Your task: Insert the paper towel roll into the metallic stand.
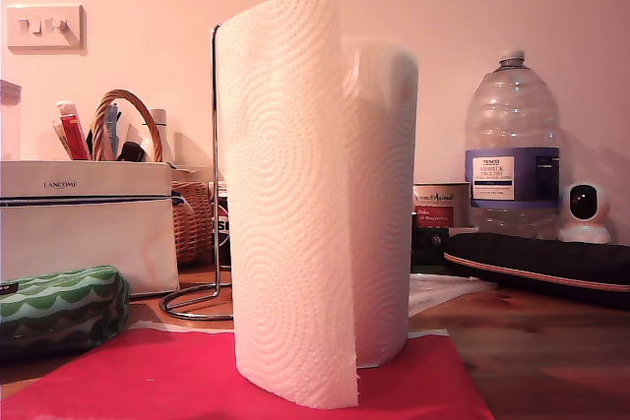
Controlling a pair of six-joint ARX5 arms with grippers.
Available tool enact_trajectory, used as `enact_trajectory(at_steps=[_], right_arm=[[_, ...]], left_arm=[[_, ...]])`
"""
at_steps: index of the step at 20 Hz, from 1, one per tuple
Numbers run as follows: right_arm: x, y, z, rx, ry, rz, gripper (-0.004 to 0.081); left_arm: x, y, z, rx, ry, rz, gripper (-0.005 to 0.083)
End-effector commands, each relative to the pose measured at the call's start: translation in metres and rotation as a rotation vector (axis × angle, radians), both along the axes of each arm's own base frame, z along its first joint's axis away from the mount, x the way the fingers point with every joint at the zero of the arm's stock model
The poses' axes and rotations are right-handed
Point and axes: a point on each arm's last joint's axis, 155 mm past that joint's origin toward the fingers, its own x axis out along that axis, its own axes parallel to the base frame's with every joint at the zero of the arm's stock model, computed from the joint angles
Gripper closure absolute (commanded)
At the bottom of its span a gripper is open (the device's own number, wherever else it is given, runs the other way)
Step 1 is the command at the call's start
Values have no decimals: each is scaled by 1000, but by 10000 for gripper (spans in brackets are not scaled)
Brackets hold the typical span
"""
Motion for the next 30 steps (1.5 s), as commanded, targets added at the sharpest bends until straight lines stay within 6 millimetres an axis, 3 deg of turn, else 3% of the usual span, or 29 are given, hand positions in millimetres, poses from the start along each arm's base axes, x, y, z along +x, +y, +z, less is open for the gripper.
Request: enact_trajectory(at_steps=[1,6,13,20,22,24,30], right_arm=[[6,8,-5,-14,53,14,394],[27,40,-10,-65,168,76,394],[50,74,-9,-158,196,122,394],[63,85,-43,-294,297,108,393],[65,87,-50,-304,312,109,330],[66,87,-52,-309,316,108,271],[66,91,-55,-309,324,117,271]], left_arm=[[1,-2,-5,1,8,-6,793],[1,-2,-5,22,-14,-11,793],[1,-2,-5,22,-13,-11,793],[1,-2,-6,24,-14,-12,793],[1,-2,-6,24,-14,-12,793],[1,-2,-6,24,-14,-12,793],[1,-2,-6,24,-14,-12,793]])
